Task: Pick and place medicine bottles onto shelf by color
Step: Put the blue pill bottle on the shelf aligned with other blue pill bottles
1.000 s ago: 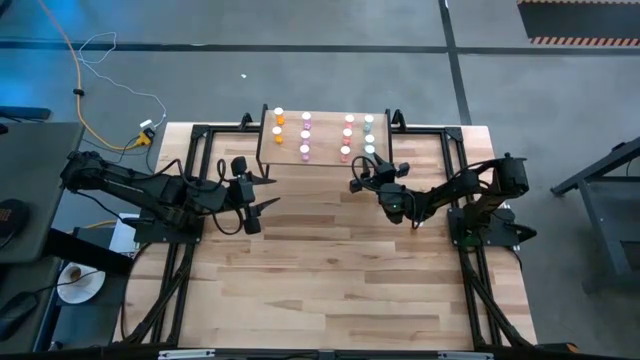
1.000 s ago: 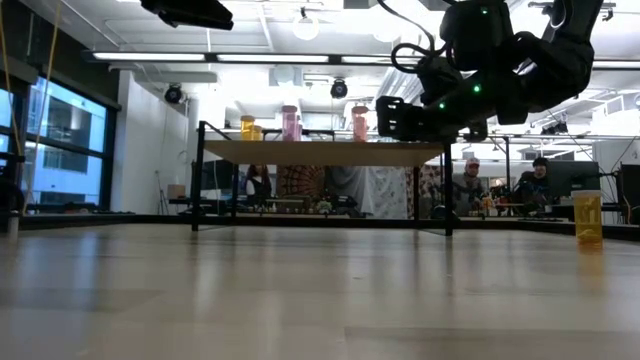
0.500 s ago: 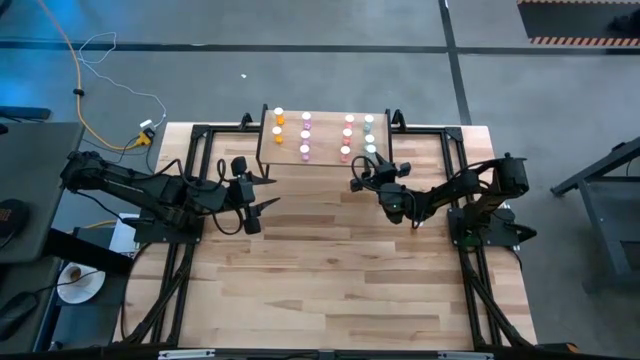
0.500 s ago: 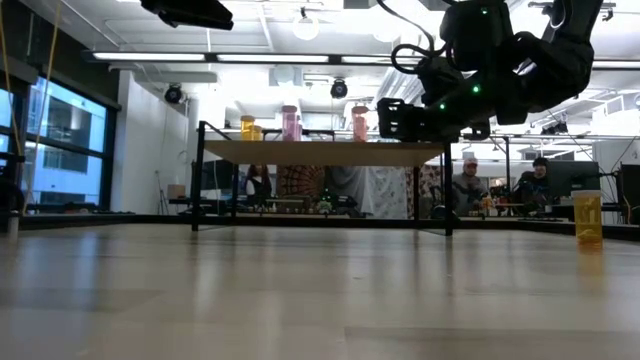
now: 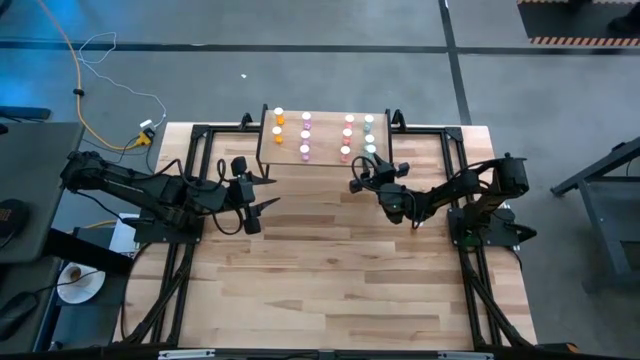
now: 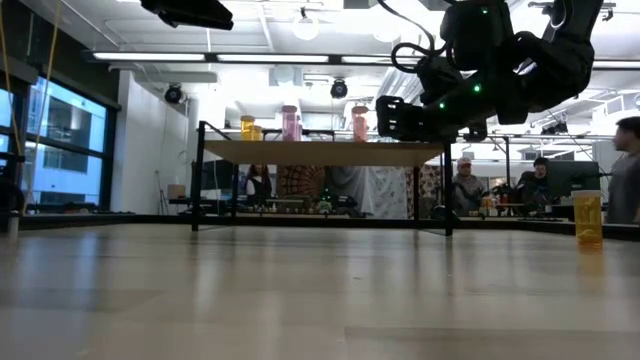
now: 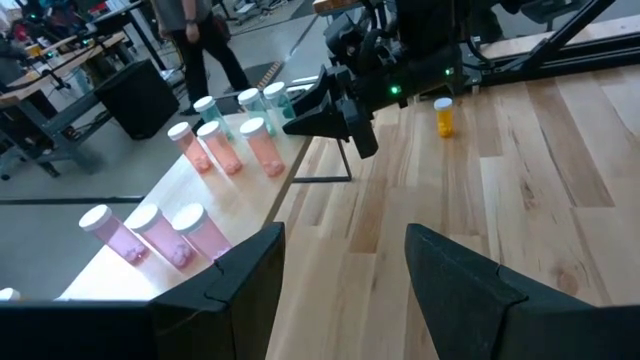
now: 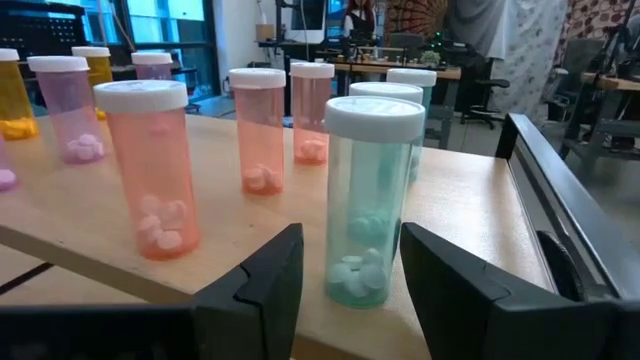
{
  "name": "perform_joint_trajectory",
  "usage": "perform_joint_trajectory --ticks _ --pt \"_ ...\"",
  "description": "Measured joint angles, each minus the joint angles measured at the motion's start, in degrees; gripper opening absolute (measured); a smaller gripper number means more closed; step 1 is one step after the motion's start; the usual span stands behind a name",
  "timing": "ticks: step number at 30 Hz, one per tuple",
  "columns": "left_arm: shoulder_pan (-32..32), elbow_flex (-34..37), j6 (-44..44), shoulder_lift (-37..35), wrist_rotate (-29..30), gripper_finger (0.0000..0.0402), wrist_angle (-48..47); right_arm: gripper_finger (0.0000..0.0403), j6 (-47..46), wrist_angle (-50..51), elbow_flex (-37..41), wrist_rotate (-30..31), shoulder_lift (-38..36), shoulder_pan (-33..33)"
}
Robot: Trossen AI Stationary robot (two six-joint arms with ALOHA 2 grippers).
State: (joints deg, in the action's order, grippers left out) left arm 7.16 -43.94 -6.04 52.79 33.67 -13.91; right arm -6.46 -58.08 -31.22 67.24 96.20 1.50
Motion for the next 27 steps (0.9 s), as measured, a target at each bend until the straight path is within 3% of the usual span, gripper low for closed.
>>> perform_joint_trajectory --ticks 6,15,27 --pt "0.0 0.0 0.0 0.0 0.0 0.02 0.0 0.0167 0.9 0.0 0.0 0.0 0.0 0.0" --pt "0.0 0.0 0.0 0.0 0.0 0.02 0.0 0.0216 1.1 0.0 0.0 0.6 0.0 0.0" --pt "0.0 0.0 0.0 0.0 0.0 0.02 0.0 0.0218 4.0 -0.3 -0.4 3.3 -0.4 -1.7"
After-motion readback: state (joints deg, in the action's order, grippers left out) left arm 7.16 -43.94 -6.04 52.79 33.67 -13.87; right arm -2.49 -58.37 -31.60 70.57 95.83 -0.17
